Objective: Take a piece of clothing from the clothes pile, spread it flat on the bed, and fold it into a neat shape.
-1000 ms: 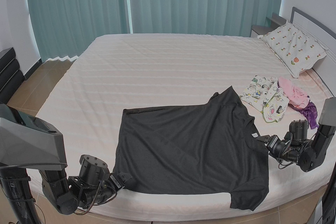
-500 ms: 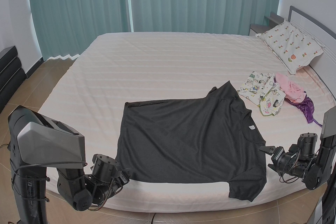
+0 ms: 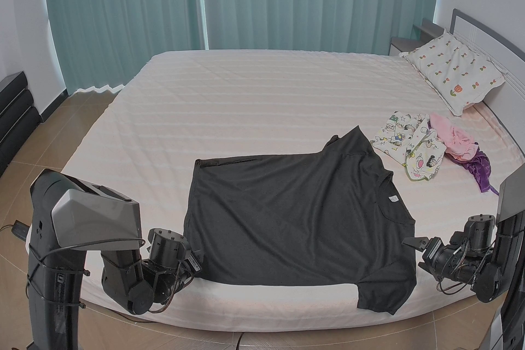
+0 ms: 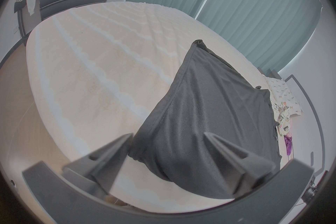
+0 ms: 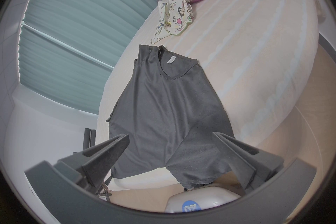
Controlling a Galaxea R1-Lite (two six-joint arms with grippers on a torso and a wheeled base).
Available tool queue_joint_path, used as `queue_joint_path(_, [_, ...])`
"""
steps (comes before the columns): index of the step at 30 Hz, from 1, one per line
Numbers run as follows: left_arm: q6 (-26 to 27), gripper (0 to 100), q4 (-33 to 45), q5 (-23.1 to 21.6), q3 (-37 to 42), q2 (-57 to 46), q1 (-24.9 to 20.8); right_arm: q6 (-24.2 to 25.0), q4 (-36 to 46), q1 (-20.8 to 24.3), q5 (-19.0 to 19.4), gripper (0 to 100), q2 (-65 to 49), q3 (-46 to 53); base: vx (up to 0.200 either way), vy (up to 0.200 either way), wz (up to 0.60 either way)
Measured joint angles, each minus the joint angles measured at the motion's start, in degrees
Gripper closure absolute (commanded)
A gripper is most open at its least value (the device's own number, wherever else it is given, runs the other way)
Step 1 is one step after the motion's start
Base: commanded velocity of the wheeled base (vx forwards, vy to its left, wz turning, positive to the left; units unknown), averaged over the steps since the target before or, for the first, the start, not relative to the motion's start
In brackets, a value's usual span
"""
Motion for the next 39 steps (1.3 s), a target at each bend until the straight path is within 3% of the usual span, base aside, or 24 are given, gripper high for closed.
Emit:
queue_joint_path(8, [-0.51,100,-5.01,1.05,0.17,1.10,0.51,-7.94,0.00,-0.39,-0.04,0,2.17,0.06,0.000,0.000,0.00])
queue_joint_path(14, [-3.61,100,-7.09,2.02,0.98,1.06,1.23,-18.59,0.18,-0.89,-0.01,0,4.79,-1.68,0.000,0.000,0.00])
queue_joint_path(18, [-6.42,100,-8.84,2.16,1.35,0.77,1.62,-19.52,3.04,-1.45,-0.26,0,7.03,-5.84,0.000,0.000,0.00])
queue_joint_path(26, [-9.65,100,-12.73,2.06,2.71,-0.30,2.41,-19.57,17.35,-4.89,-0.52,0,10.51,-16.46,0.000,0.000,0.00])
queue_joint_path(33, [-9.96,100,-13.21,2.05,3.10,-0.54,3.11,-19.49,20.14,-5.77,-0.66,0,11.61,-21.72,0.000,0.000,0.00])
queue_joint_path(34, [-9.94,100,-13.21,2.06,3.10,-0.54,3.16,-19.49,20.64,-5.74,-0.67,100,11.67,-22.14,0.000,0.000,0.00])
queue_joint_path(39, [-9.91,100,-13.23,2.05,3.10,-0.52,3.30,-19.46,24.00,-5.66,-0.80,100,11.87,-25.31,0.000,0.000,0.00])
